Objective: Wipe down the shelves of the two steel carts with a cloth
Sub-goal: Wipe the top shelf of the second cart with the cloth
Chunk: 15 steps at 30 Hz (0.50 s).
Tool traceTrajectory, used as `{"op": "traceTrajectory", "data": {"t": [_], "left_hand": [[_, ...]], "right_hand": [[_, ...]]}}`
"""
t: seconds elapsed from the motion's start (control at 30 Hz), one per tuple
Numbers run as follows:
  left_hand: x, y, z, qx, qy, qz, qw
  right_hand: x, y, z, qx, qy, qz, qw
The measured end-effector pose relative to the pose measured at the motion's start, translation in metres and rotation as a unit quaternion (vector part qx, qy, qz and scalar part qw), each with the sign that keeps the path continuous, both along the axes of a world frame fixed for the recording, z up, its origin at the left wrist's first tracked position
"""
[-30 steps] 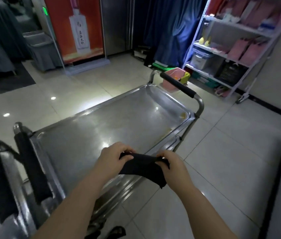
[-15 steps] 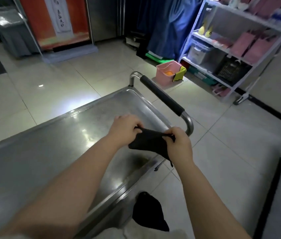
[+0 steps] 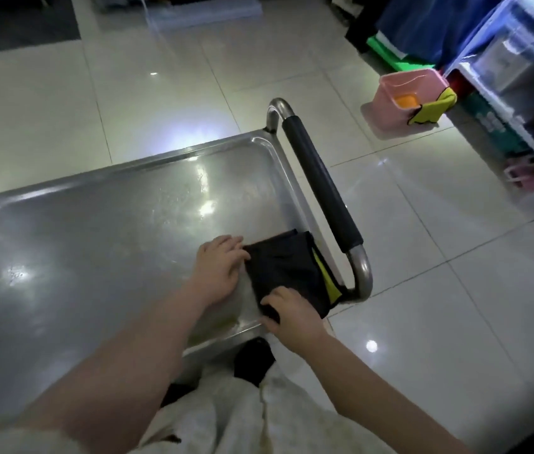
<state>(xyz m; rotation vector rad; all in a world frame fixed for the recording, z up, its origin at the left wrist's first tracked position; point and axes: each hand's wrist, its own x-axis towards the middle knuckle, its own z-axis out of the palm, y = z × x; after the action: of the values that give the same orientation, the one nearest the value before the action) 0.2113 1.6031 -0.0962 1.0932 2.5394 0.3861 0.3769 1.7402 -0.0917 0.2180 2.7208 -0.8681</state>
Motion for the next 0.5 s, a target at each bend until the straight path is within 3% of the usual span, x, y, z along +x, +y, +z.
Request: {"op": "traceTrajectory", "data": {"t": [0.1, 0.2, 0.33, 0.5], "left_hand": [[-0.002, -0.044, -0.012, 0.036, 0.016, 0.142, 0.989], [-0.01, -0.091, -0.027, -0.052, 0.021, 0.236, 0.97], [-0.013, -0.112, -0.047, -0.146, 0.022, 0.233, 0.961], [-0.01, -0.113, -0.054, -0.128, 0.05, 0.223, 0.965]], "right_hand": [[-0.009, 0.011, -0.01, 0.005, 0.111, -0.054, 0.992], [-0.033, 0.026, -0.023, 0.15, 0.038, -0.084, 0.984], [-0.047, 0.018, -0.048, 0.25, -0.036, -0.024, 0.967], [-0.061, 0.046, -0.057, 0.274, -0.067, -0.117, 0.952]]}}
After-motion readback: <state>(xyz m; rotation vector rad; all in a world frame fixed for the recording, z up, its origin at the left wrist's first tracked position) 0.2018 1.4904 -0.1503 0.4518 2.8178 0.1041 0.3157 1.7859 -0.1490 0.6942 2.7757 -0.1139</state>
